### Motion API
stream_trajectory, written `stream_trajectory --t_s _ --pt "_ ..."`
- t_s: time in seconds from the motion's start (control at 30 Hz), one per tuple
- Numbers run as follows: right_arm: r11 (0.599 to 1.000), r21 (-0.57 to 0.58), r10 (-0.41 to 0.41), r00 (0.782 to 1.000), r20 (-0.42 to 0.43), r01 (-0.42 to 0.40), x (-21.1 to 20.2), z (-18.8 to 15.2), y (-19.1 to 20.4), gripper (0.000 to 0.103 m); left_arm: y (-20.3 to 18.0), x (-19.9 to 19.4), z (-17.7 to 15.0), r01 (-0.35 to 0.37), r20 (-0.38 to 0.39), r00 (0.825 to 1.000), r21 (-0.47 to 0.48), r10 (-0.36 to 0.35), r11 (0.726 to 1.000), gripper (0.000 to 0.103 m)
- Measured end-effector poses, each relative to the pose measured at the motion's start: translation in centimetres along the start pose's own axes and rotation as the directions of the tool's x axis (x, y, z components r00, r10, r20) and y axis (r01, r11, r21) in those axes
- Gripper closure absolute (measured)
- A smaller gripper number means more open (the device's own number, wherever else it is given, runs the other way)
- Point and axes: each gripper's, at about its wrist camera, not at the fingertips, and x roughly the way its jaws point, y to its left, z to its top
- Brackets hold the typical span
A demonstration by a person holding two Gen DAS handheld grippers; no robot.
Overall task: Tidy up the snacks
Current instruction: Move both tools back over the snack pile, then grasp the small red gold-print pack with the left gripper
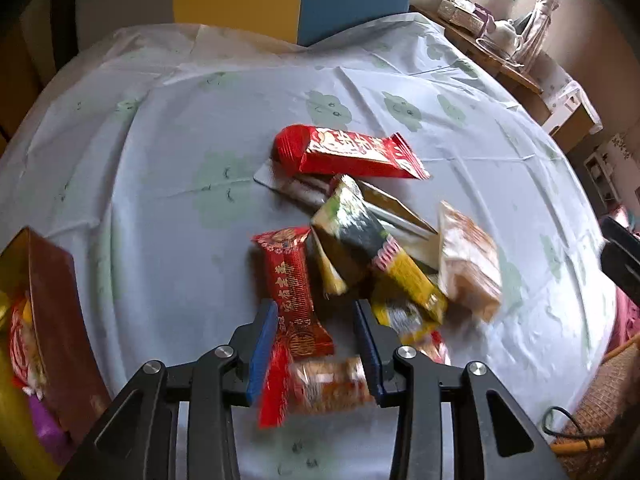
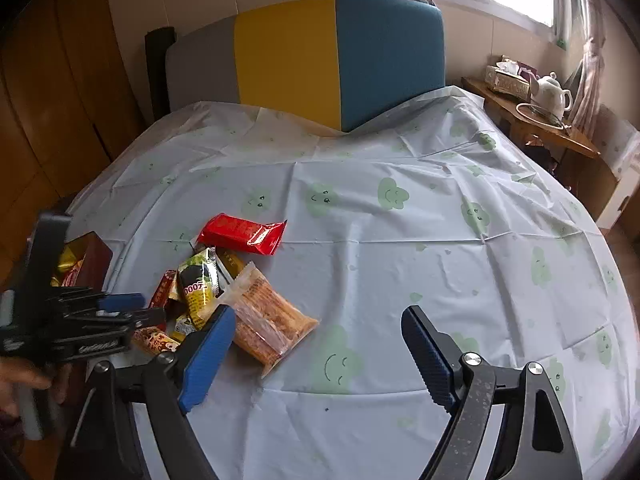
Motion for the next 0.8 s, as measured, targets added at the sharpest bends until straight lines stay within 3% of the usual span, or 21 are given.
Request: stream_trajectory --t_s 0.07,0.13,0.3,0.5,0.8 --pt "1.000 0.006 0.007 1.000 0.001 -0.007 -0.1 0.1 -0.1 0.017 0.5 1.0 0.5 -0.022 -0.017 1.000 0.007 0.022 1.000 0.064" --pt "1.000 0.007 0.012 1.000 0.008 -0.012 -0.2 0.2 -0.1 0.017 0.8 1.7 0.7 -0.046 -0.018 0.999 0.008 0.046 0.999 0.070" --pt "1.000 0.004 0.015 1.000 0.016 -0.015 -0.4 0.2 -0.1 0.017 1.4 1.2 0.1 -0.038 0.024 0.999 0.010 0.038 0.999 0.078" --pt "1.000 -0.007 0.000 1.000 0.014 0.000 -0.2 0.2 0.0 0.017 1.4 -3.0 -1.1 -0.023 0.120 0.993 0.001 0.022 1.000 0.078" --pt "0.999 -0.020 -0.037 0.999 0.001 0.037 0.2 -0.1 -0.1 0.017 -0.3 -7.1 -8.3 0.053 0.157 0.986 0.036 -0.058 0.998 0.078"
